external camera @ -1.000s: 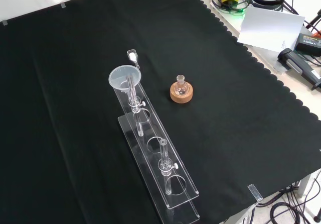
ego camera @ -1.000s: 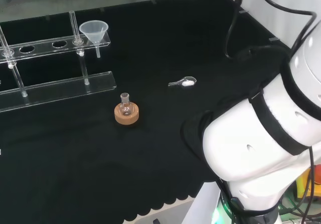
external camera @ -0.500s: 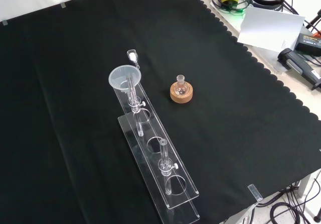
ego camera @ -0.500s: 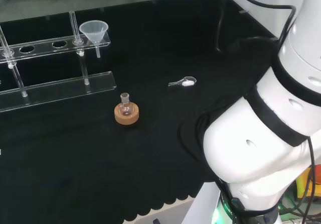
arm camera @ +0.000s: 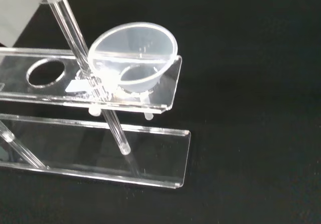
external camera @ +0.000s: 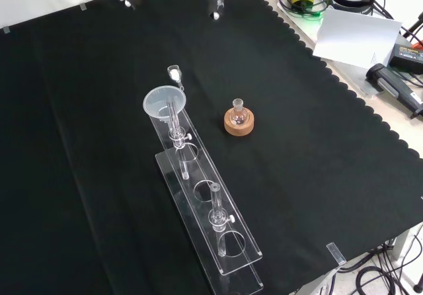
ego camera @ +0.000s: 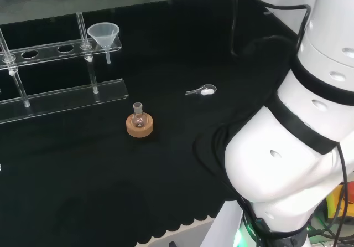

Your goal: Pick up the funnel from the transparent funnel stand.

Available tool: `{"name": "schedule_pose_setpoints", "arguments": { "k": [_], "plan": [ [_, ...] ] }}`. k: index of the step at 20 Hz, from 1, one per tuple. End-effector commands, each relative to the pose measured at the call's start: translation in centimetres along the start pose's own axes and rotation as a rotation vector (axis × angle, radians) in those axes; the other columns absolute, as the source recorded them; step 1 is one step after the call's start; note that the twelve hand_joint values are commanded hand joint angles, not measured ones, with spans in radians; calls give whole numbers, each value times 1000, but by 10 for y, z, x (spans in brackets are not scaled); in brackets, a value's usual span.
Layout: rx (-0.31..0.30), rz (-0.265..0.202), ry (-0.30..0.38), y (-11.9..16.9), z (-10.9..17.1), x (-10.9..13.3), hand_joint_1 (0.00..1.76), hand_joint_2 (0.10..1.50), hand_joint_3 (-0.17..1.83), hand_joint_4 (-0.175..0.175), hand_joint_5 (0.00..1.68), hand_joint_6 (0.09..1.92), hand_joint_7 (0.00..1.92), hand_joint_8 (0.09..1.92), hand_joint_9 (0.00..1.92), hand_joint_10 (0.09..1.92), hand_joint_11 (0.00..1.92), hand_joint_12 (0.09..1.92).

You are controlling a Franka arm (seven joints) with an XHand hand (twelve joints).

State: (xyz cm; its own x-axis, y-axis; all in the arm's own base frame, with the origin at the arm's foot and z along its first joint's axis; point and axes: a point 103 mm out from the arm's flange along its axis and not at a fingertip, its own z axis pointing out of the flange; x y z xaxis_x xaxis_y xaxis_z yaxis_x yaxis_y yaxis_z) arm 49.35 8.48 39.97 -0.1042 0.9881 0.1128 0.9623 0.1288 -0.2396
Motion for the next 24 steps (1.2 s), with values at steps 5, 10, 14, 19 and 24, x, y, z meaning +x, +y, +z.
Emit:
{"name": "schedule_pose_setpoints", "arguments": {
  "k": [5, 10, 14, 19, 24],
  "plan": [
    [30, 12, -19, 21, 17, 9, 417, 626, 58, -32, 0, 87, 67, 87, 0, 87, 0, 87],
    [34, 2, -21, 30, 26, 22, 421, 630, 56, -32, 0, 87, 75, 87, 0, 87, 0, 87],
    [64, -1, -24, 41, 36, 33, 527, 666, 70, -34, 0, 87, 74, 87, 0, 87, 0, 87],
    [94, 21, -15, 54, 50, 45, 534, 669, 71, -38, 0, 87, 74, 87, 0, 87, 0, 87],
    [109, 13, -13, 65, 61, 50, 516, 665, 67, -41, 0, 87, 83, 87, 0, 87, 0, 87]
  ]
}}
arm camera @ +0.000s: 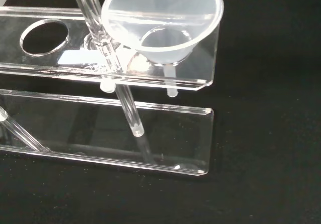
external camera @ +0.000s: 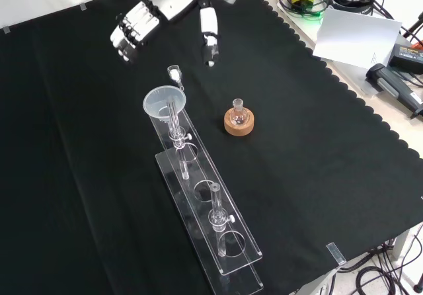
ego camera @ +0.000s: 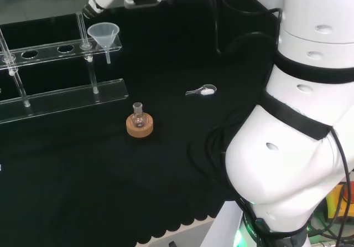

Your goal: Pick up the funnel from the transparent funnel stand.

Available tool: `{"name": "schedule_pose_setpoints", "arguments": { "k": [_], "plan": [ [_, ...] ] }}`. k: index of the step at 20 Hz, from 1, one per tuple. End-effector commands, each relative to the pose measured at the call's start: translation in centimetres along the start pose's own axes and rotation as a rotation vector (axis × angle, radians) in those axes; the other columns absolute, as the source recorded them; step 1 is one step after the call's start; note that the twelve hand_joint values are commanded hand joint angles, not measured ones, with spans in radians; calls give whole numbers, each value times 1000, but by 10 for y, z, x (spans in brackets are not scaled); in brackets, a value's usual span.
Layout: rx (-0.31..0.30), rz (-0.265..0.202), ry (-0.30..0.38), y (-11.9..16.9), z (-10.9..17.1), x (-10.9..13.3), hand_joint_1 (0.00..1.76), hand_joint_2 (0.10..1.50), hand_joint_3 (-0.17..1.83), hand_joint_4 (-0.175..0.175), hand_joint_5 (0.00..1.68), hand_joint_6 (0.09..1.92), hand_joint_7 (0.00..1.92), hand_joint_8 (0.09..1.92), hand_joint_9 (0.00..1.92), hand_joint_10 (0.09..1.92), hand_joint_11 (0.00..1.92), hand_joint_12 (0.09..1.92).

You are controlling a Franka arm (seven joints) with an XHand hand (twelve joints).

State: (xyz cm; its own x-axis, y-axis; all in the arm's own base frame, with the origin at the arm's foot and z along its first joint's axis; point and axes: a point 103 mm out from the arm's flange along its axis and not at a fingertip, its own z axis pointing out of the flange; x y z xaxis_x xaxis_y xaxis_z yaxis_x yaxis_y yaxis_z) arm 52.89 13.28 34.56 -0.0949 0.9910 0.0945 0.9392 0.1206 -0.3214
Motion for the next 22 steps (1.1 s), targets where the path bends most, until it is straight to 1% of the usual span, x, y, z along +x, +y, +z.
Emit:
{"name": "schedule_pose_setpoints", "arguments": {
  "k": [1, 5, 9, 13, 16, 21, 22],
  "plan": [
    [28, -1, 5, 14, 15, 13, 514, 664, 66, -42, 0, 87, 84, 87, 0, 87, 0, 87],
    [57, 1, -12, 20, 24, 20, 508, 663, 65, -42, 0, 87, 86, 87, 0, 87, 0, 87],
    [59, 17, 13, 23, 32, 23, 505, 663, 64, -42, 0, 87, 90, 87, 0, 87, 0, 87],
    [77, 33, -5, 29, 40, 21, 504, 664, 64, -38, 0, 87, 99, 87, 0, 87, 0, 87],
    [85, 50, -5, 34, 44, 17, 503, 665, 63, -36, 0, 87, 111, 87, 0, 87, 0, 87],
    [98, 51, -11, 38, 53, 17, 501, 667, 62, -40, 0, 87, 130, 87, 0, 87, 0, 87],
    [105, 40, -23, 39, 55, 16, 501, 667, 62, -40, 0, 87, 132, 87, 0, 87, 0, 87]
  ]
}}
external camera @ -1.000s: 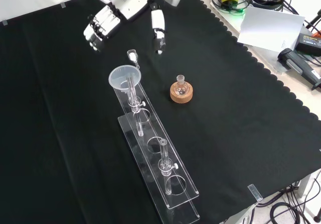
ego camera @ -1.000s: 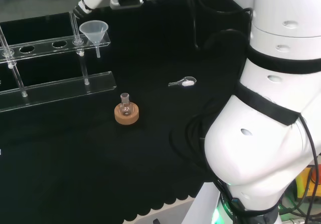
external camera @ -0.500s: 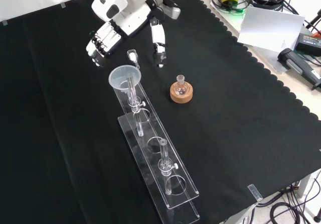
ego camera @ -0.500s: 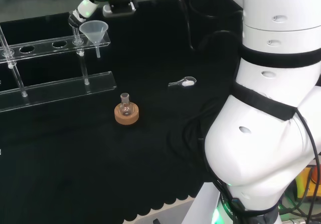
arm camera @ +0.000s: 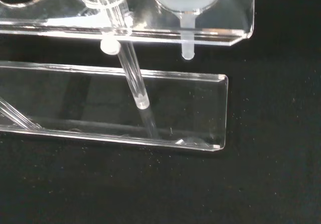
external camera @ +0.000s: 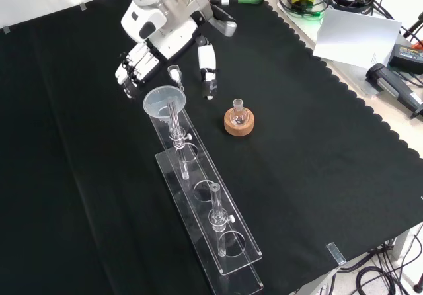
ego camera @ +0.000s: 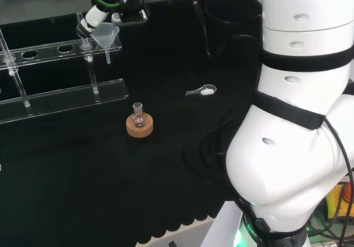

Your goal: Pick up the funnel from the transparent funnel stand.

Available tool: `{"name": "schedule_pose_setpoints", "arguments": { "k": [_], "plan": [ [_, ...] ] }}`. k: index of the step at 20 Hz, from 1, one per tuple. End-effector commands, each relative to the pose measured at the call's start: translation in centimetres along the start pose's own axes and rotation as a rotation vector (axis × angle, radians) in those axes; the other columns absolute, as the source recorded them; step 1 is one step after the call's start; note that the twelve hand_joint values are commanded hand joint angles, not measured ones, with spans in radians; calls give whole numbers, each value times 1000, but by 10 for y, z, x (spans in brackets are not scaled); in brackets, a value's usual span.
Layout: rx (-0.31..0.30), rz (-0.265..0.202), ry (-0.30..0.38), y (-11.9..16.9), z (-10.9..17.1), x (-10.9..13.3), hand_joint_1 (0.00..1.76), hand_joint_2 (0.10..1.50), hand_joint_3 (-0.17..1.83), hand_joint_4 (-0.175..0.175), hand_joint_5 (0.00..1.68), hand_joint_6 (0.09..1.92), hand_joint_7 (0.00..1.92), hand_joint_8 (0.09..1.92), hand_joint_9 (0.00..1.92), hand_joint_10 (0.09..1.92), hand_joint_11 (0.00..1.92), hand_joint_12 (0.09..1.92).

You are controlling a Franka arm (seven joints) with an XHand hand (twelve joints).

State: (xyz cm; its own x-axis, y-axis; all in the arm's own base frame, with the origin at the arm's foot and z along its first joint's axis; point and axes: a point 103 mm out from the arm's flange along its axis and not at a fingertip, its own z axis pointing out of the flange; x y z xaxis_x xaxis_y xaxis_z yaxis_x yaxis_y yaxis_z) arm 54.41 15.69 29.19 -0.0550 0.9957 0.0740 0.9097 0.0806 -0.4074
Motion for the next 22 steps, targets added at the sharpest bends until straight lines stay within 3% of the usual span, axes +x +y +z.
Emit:
{"name": "schedule_pose_setpoints", "arguments": {
  "k": [1, 9, 22],
  "plan": [
    [17, -3, -20, 6, 9, -2, 501, 668, 62, -41, 0, 87, 134, 87, 2, 87, 0, 87],
    [35, 18, -7, 20, 17, 1, 504, 670, 61, -44, 0, 87, 141, 87, 8, 87, 0, 87],
    [53, 67, -33, 29, 26, -16, 520, 676, 61, -49, 0, 87, 171, 103, 35, 87, 0, 87]
  ]
}}
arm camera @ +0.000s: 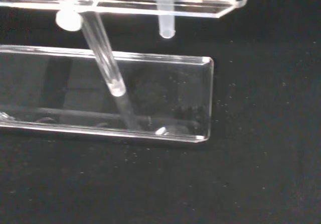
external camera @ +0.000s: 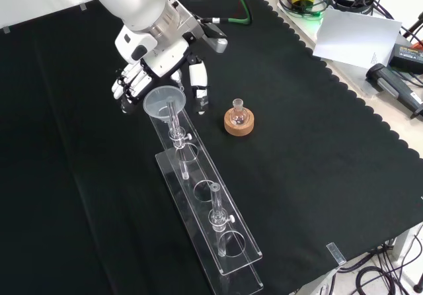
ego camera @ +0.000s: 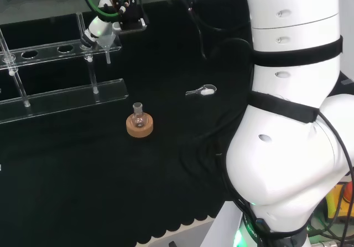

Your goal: Pick up the funnel from the transparent funnel stand.

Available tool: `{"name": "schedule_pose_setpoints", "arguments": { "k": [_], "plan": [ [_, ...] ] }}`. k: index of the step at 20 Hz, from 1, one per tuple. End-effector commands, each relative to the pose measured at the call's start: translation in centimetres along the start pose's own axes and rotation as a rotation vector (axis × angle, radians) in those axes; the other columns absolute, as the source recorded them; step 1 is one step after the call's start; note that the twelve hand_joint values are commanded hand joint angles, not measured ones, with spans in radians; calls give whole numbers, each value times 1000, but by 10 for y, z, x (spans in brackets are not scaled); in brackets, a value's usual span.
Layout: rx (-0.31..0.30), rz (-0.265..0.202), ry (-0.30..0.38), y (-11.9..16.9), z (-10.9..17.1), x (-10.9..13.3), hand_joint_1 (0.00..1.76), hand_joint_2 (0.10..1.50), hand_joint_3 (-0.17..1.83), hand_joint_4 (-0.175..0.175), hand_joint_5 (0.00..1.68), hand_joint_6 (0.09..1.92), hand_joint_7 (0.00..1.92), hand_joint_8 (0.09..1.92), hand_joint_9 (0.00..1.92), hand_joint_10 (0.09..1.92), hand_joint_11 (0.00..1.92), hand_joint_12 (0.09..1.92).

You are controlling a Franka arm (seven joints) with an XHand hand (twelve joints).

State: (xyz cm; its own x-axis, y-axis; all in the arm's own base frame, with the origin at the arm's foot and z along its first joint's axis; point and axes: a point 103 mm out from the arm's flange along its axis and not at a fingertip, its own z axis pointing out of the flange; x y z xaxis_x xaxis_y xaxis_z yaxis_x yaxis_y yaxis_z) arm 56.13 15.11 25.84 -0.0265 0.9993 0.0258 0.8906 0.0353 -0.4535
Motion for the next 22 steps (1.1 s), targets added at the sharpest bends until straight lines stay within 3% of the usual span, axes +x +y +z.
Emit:
{"name": "schedule_pose_setpoints", "arguments": {
  "k": [1, 7, 8, 10, 22],
  "plan": [
    [7, 23, 0, 1, 3, -8, 520, 677, 61, -49, 0, 87, 173, 105, 38, 87, 0, 87],
    [11, 25, 0, 3, 5, -12, 520, 678, 60, -51, 0, 87, 189, 119, 51, 87, 0, 87],
    [9, 33, -16, 3, 5, 4, 519, 679, 60, -51, 0, 87, 193, 122, 54, 87, 0, 87],
    [10, 30, -11, 3, 5, 11, 519, 679, 60, -51, 0, 87, 200, 128, 58, 87, 0, 87],
    [14, 35, 0, 9, 6, -20, 513, 685, 59, -56, 50, 87, 275, 187, 127, 87, 0, 87]
  ]
}}
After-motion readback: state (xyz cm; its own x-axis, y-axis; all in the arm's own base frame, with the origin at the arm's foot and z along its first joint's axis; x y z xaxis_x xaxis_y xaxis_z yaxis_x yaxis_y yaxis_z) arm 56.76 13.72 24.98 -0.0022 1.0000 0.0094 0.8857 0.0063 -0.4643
